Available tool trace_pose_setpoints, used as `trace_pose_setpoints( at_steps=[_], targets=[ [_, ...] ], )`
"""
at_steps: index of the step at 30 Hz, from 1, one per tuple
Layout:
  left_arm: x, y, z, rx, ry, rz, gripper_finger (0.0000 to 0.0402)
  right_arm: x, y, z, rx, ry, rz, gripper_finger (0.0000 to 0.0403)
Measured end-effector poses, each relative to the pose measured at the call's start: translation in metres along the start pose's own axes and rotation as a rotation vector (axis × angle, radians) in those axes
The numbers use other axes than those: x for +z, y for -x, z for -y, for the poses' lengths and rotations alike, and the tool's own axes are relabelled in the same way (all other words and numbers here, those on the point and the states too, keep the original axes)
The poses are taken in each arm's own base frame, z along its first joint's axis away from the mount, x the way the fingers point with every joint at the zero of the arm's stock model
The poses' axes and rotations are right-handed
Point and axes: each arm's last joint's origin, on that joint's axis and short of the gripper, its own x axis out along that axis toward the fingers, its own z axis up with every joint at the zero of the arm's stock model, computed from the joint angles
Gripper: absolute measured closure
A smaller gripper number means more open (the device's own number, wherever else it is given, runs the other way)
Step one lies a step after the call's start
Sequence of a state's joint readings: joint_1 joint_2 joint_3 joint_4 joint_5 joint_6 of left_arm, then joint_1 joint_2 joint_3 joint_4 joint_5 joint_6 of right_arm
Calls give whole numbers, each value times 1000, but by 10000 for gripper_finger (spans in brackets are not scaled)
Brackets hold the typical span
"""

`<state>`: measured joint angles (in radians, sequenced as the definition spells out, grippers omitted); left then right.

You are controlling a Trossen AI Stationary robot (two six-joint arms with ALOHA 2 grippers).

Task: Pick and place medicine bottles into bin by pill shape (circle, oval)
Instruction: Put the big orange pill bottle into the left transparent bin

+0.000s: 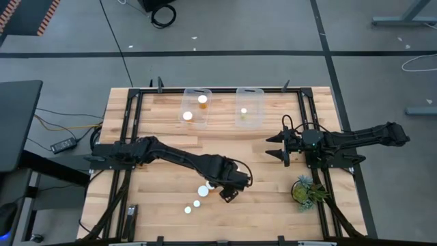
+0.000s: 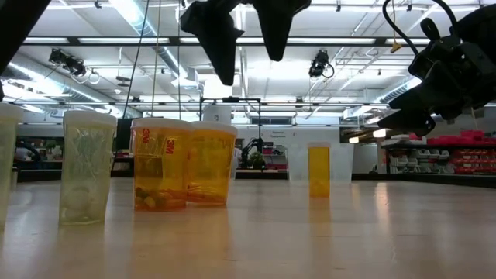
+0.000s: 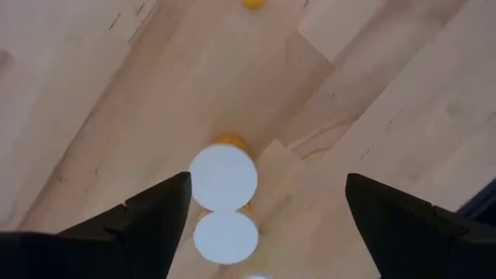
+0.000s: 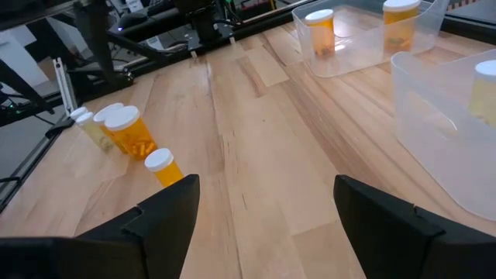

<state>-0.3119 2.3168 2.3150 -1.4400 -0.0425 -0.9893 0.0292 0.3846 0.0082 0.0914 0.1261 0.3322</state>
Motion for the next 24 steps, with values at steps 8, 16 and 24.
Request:
trace_pose_setpoints(
  at_steps=[8,16,24],
  targets=[
    [-5,-25,7,60,24,-41,38,0,0,0,0,0,0,98],
    [-7,-25,1,118,63,-66,37,0,0,0,0,0,0,98],
    [-6,-25,0,139,54,-51,37,0,0,0,0,0,0,98]
  ],
)
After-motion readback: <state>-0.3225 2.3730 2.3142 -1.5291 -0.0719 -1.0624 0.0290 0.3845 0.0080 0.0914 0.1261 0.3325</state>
